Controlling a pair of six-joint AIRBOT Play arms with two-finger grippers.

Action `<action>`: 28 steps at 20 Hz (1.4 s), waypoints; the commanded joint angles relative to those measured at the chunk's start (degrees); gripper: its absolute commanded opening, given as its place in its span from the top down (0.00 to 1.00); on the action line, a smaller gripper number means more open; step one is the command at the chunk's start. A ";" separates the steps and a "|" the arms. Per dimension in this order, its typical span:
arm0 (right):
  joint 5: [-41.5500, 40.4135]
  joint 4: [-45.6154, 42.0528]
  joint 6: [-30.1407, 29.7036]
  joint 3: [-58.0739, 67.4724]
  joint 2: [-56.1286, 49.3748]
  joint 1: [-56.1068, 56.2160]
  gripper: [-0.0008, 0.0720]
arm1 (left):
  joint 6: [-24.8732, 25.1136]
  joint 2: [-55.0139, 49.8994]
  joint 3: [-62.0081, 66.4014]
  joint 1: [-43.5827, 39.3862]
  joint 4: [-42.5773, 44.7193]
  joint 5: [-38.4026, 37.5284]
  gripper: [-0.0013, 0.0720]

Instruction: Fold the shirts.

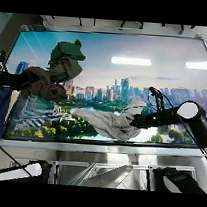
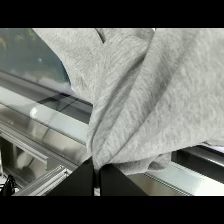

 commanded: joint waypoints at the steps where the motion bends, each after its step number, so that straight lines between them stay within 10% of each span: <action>1: -0.02 0.68 -0.85 0.04 0.52 0.04 0.96 | 2.43 12.09 -9.97 -5.49 -1.11 -2.51 0.04; 7: -0.28 0.70 -1.44 0.04 0.52 0.04 0.96 | 1.60 15.43 -31.47 -19.12 -1.90 3.39 0.10; 16: -0.07 0.98 -1.29 0.04 0.52 0.04 0.96 | 10.49 -10.25 -20.61 -26.97 -13.66 3.13 0.10; 19: -0.07 1.62 -1.18 0.04 0.52 0.04 0.96 | 12.50 -10.47 -17.97 -26.99 -13.66 3.78 0.95; 28: 4.04 0.66 -1.22 3.45 1.42 -0.04 0.96 | 6.51 11.30 -17.81 -22.25 -3.13 -4.63 0.96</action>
